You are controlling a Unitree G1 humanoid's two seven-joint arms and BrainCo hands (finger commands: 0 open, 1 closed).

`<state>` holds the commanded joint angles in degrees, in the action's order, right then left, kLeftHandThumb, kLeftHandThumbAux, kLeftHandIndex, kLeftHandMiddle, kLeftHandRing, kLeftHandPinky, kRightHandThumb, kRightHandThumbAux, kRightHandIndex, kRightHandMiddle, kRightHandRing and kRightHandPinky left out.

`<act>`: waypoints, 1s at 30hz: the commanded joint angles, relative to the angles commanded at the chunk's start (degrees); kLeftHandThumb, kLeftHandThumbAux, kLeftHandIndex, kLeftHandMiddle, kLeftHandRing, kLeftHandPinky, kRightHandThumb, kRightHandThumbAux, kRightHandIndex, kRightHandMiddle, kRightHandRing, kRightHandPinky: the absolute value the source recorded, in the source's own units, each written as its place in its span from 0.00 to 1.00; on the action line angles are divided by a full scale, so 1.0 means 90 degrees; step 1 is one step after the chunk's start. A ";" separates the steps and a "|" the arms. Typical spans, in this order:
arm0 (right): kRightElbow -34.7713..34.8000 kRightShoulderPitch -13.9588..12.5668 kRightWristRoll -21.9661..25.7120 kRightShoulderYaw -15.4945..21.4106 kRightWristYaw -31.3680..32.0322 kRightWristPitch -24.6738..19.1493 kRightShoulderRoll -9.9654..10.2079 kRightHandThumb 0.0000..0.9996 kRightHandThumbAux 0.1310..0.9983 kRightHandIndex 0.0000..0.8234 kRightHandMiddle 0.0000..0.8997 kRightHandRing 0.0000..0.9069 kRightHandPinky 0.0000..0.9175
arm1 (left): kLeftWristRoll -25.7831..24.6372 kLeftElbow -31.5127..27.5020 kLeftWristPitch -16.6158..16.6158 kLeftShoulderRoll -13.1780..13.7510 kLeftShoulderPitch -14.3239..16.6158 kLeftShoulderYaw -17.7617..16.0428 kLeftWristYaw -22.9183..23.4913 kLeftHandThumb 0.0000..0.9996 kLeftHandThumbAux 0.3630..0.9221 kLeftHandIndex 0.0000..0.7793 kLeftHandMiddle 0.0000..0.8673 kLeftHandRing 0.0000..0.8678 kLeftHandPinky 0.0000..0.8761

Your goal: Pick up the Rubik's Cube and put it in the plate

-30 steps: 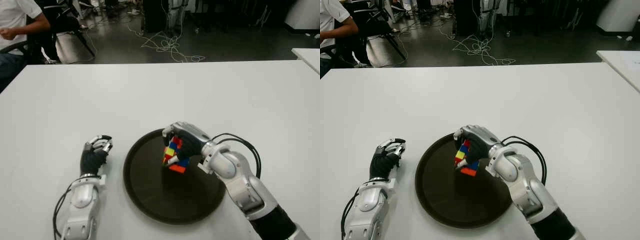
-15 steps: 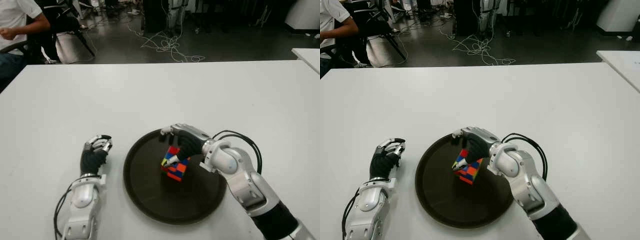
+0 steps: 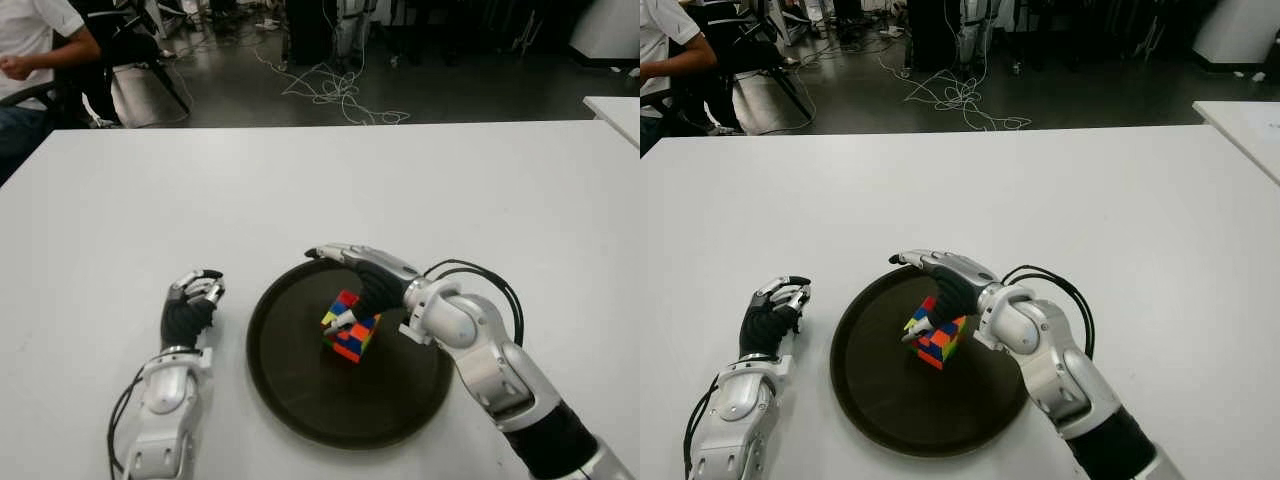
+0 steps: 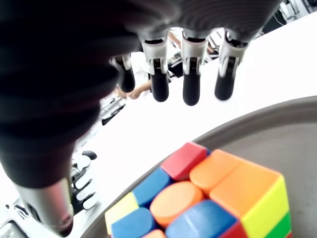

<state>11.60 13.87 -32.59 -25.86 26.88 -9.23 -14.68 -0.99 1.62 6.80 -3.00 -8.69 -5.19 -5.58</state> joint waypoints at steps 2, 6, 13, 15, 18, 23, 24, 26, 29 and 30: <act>-0.0007 0.0004 0.0018 0.0003 0.0008 0.0001 0.0007 0.00 0.69 0.10 0.18 0.18 0.14 | 0.0011 -0.0004 -0.0009 -0.0008 -0.0004 0.0000 -0.0013 0.71 0.61 0.57 0.93 0.94 0.93; 0.0002 0.0002 0.0064 0.0014 0.0033 -0.0023 0.0018 0.00 0.68 0.11 0.16 0.17 0.12 | 0.0022 0.0002 -0.0063 0.0004 -0.0013 0.0018 0.0004 0.71 0.61 0.57 0.93 0.94 0.93; 0.0103 0.0057 0.0025 -0.0010 0.0205 -0.0220 -0.0040 0.00 0.67 0.11 0.14 0.15 0.11 | -0.0019 0.0015 -0.0093 -0.0001 -0.0010 0.0005 0.0038 0.71 0.61 0.57 0.93 0.94 0.92; 0.0084 0.0062 0.0012 -0.0017 0.0183 -0.0226 -0.0028 0.00 0.67 0.11 0.14 0.14 0.11 | -0.0030 0.0026 -0.0103 -0.0006 -0.0006 -0.0006 0.0034 0.71 0.61 0.57 0.93 0.94 0.92; 0.0062 0.0074 0.0009 -0.0014 0.0146 -0.0221 -0.0017 0.00 0.67 0.11 0.13 0.14 0.09 | -0.0032 0.0035 -0.0114 -0.0004 -0.0006 -0.0007 0.0037 0.71 0.61 0.57 0.93 0.94 0.92; 0.0080 0.0030 0.0099 0.0083 -0.0004 -0.0133 0.0024 0.00 0.70 0.11 0.15 0.14 0.08 | -0.0032 0.0022 -0.0064 0.0011 -0.0003 -0.0001 0.0052 0.71 0.61 0.57 0.93 0.94 0.92; 0.0084 0.0017 0.0121 0.0107 -0.0041 -0.0108 0.0031 0.00 0.70 0.11 0.15 0.14 0.08 | -0.0033 0.0018 -0.0052 0.0012 -0.0003 -0.0002 0.0051 0.71 0.61 0.57 0.93 0.94 0.92; 0.0110 -0.0001 0.0172 0.0181 -0.0111 -0.0062 0.0021 0.00 0.70 0.11 0.15 0.15 0.09 | -0.0031 0.0008 -0.0018 0.0008 -0.0001 -0.0003 0.0042 0.71 0.61 0.57 0.93 0.94 0.92; 0.0153 0.0069 0.0336 0.0447 -0.0076 -0.0023 -0.0134 0.00 0.69 0.12 0.15 0.15 0.10 | -0.0022 0.0013 0.0021 -0.0005 0.0016 -0.0011 0.0006 0.71 0.61 0.57 0.93 0.94 0.92; 0.0162 0.0104 0.0397 0.0545 -0.0042 -0.0011 -0.0195 0.00 0.68 0.11 0.14 0.15 0.10 | -0.0021 0.0014 0.0027 -0.0009 0.0020 -0.0013 -0.0003 0.71 0.61 0.57 0.93 0.94 0.92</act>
<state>13.05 14.81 -29.01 -20.95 26.50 -9.33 -16.43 -1.17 1.74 7.05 -3.08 -8.51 -5.31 -5.60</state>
